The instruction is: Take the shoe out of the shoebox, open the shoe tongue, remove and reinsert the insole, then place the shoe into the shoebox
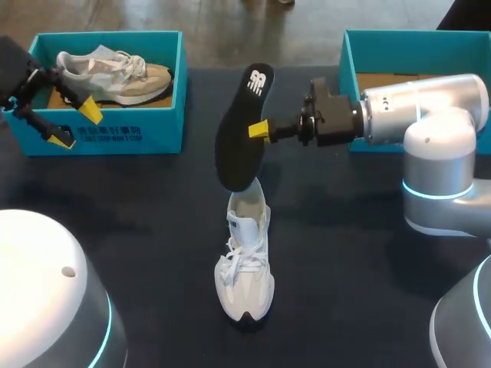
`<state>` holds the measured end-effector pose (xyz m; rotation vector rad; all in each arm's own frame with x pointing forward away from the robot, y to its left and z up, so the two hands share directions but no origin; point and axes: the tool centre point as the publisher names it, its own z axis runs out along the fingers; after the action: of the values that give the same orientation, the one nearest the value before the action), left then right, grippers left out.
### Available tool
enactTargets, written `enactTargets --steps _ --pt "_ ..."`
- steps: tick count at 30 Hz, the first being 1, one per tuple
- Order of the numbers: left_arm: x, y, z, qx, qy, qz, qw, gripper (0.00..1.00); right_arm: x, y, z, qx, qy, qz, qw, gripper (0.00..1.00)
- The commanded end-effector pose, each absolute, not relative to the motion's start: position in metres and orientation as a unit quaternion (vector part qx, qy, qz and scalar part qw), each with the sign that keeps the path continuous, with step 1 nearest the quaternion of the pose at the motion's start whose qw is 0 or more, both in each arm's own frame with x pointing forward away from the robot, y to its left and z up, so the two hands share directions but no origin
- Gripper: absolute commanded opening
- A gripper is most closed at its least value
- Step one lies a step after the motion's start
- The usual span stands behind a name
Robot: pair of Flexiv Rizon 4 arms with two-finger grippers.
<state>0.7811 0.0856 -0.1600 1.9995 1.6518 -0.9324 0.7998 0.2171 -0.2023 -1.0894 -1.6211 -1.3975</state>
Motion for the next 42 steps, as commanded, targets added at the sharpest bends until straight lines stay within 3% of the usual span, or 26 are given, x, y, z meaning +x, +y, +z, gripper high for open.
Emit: enactTargets --steps 1,7,27,42 --pt "0.786 0.089 -0.166 0.704 0.598 -0.329 0.197 1.00 0.804 0.212 -0.206 -0.417 -0.640 -0.536 0.361 0.00" --pt "0.795 0.100 -0.173 0.674 0.622 -0.322 0.235 1.00 0.810 0.205 -0.214 -0.406 -0.652 -0.533 0.355 0.00" --pt "0.810 0.116 -0.196 0.645 0.658 -0.318 0.222 1.00 0.822 0.203 -0.235 -0.389 -0.667 -0.560 0.302 0.00" --pt "0.810 0.116 -0.196 0.645 0.658 -0.318 0.222 1.00 0.822 0.203 -0.235 -0.389 -0.667 -0.560 0.302 0.00"
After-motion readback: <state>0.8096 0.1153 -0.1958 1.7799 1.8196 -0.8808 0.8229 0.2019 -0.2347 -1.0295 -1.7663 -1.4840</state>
